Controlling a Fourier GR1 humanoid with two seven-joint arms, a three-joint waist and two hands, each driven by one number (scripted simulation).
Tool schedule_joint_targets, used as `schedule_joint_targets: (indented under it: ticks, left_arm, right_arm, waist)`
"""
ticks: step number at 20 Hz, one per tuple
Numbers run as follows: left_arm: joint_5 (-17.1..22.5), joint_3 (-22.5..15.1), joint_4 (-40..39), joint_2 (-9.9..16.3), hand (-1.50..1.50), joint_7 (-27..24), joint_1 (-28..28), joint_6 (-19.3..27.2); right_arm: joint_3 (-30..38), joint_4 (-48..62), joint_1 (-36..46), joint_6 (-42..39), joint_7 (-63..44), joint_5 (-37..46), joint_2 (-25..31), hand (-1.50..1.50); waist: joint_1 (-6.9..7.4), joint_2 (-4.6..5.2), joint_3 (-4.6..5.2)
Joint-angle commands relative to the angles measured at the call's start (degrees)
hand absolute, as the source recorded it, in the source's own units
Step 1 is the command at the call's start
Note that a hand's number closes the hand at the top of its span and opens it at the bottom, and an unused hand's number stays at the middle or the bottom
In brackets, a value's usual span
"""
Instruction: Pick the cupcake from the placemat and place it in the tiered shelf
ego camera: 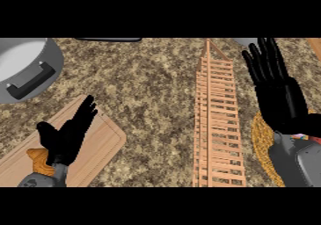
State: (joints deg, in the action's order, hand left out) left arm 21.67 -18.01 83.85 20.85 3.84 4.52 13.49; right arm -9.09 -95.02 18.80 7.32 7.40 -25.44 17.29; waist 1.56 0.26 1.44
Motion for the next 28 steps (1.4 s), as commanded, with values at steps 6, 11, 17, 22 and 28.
schedule_joint_targets:
  ticks: [6, 11, 17, 22, 28]
  left_arm:
    - [-5.2, 8.1, 4.2, 4.9, 0.00, -4.0, 5.2, 7.2]
    - [-6.3, 5.7, 6.3, 2.7, 0.00, -2.2, 3.6, 8.9]
    - [-6.3, 5.5, 7.9, 2.3, 0.00, -0.7, 3.2, 9.1]
    - [-6.1, 7.0, 7.8, 3.5, 0.00, 0.4, 3.6, 9.0]
    - [-5.0, 7.9, 8.9, 3.5, 0.00, 1.0, 2.5, 8.8]
  right_arm:
    - [-4.6, 4.6, 1.4, -33.7, -4.6, -8.4, 16.2, 1.50]
    - [6.8, 24.3, 2.3, -47.0, -3.0, -20.2, 21.5, -1.50]
    - [10.5, 32.5, 6.2, -73.1, 1.6, -19.4, 33.1, -1.50]
    - [10.4, 23.0, 11.4, -78.1, -0.3, -10.3, 41.0, -1.50]
    - [12.7, 6.0, 13.8, -73.0, -0.1, 6.0, 44.2, -1.50]
  waist:
    - [1.49, 0.15, -1.77]
    - [0.64, 0.64, -1.74]
    - [0.52, 0.53, -1.76]
    - [0.16, 0.04, -1.67]
    - [-0.79, -0.44, -1.81]
